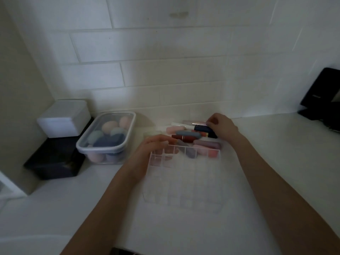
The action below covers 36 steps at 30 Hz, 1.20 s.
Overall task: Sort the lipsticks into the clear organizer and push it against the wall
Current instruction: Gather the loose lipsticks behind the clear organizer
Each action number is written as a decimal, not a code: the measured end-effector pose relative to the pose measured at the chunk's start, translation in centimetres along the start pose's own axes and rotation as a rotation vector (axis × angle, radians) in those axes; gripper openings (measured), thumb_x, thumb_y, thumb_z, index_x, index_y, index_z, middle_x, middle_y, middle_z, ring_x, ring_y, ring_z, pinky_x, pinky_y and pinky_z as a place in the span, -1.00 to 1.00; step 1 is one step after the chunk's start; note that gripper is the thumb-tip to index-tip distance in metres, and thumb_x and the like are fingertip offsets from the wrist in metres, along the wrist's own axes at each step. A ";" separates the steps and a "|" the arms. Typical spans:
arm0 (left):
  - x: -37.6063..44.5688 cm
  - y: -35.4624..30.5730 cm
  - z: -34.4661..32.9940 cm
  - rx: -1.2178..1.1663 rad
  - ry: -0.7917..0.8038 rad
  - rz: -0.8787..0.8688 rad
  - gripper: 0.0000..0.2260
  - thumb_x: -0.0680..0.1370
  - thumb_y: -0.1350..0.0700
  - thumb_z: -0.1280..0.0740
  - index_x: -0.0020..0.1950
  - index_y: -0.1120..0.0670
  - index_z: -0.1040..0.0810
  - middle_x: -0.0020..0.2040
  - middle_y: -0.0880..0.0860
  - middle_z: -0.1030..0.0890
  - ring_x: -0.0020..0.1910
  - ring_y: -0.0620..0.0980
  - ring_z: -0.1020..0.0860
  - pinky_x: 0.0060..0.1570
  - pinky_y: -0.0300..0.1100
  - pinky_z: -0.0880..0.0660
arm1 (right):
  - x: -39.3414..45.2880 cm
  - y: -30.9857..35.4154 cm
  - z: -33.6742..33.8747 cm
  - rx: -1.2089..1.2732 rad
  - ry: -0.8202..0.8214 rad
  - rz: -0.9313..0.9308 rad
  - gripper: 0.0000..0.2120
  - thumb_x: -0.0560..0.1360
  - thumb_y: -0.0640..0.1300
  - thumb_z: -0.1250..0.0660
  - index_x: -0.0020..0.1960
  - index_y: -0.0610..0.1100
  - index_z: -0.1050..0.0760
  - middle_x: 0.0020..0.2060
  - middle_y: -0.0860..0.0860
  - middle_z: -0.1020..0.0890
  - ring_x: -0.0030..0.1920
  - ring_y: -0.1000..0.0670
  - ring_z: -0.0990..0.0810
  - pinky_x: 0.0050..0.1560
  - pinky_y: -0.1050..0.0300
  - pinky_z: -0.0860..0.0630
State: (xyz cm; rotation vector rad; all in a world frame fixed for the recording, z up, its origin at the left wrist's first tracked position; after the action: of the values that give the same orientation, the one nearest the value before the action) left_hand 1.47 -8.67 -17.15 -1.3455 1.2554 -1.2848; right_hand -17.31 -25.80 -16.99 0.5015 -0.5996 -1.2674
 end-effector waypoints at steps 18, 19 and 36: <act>-2.4 -2.8 0.8 -0.011 -0.155 -0.127 -0.76 0.59 0.15 -0.17 0.16 -0.04 -0.55 -0.03 -0.15 -0.70 0.04 -0.16 -0.61 0.00 -0.34 -0.53 | -11.5 10.9 4.4 0.938 -0.028 0.224 -0.82 0.52 -0.28 -0.32 0.11 -0.21 -0.44 -0.07 -0.18 -0.66 -0.10 -0.01 -0.67 0.02 0.14 -0.63; -2.6 -3.0 0.9 -0.020 -0.151 -0.136 -0.76 0.57 0.19 -0.19 0.14 -0.02 -0.56 -0.05 -0.17 -0.70 0.05 -0.15 -0.60 0.05 -0.33 -0.51 | -11.7 11.0 4.2 0.970 -0.041 0.206 -0.81 0.52 -0.29 -0.32 0.11 -0.22 -0.44 -0.09 -0.16 -0.66 -0.11 0.00 -0.67 0.00 0.16 -0.63; -2.4 -2.1 1.6 -0.203 -0.186 -0.105 -0.81 0.49 0.10 -0.28 0.06 0.04 -0.60 -0.11 -0.04 -0.72 -0.03 -0.04 -0.63 -0.03 -0.24 -0.52 | -14.1 14.1 3.2 1.000 -0.070 0.216 -0.77 0.46 -0.32 -0.37 0.10 -0.25 -0.48 -0.15 -0.24 -0.68 -0.20 -0.10 -0.70 -0.19 0.09 -0.66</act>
State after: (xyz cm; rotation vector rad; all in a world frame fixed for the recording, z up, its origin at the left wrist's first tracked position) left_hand 3.34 -6.13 -15.48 -1.6546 1.2241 -1.0954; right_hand -11.86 -8.94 -7.34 1.1752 -1.3122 -0.7095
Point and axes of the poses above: each hand's wrist, its own x-axis towards the middle knuckle, its own z-axis out of the back of the hand, y = z × x, the point moved 9 cm from there along x, towards the middle knuckle
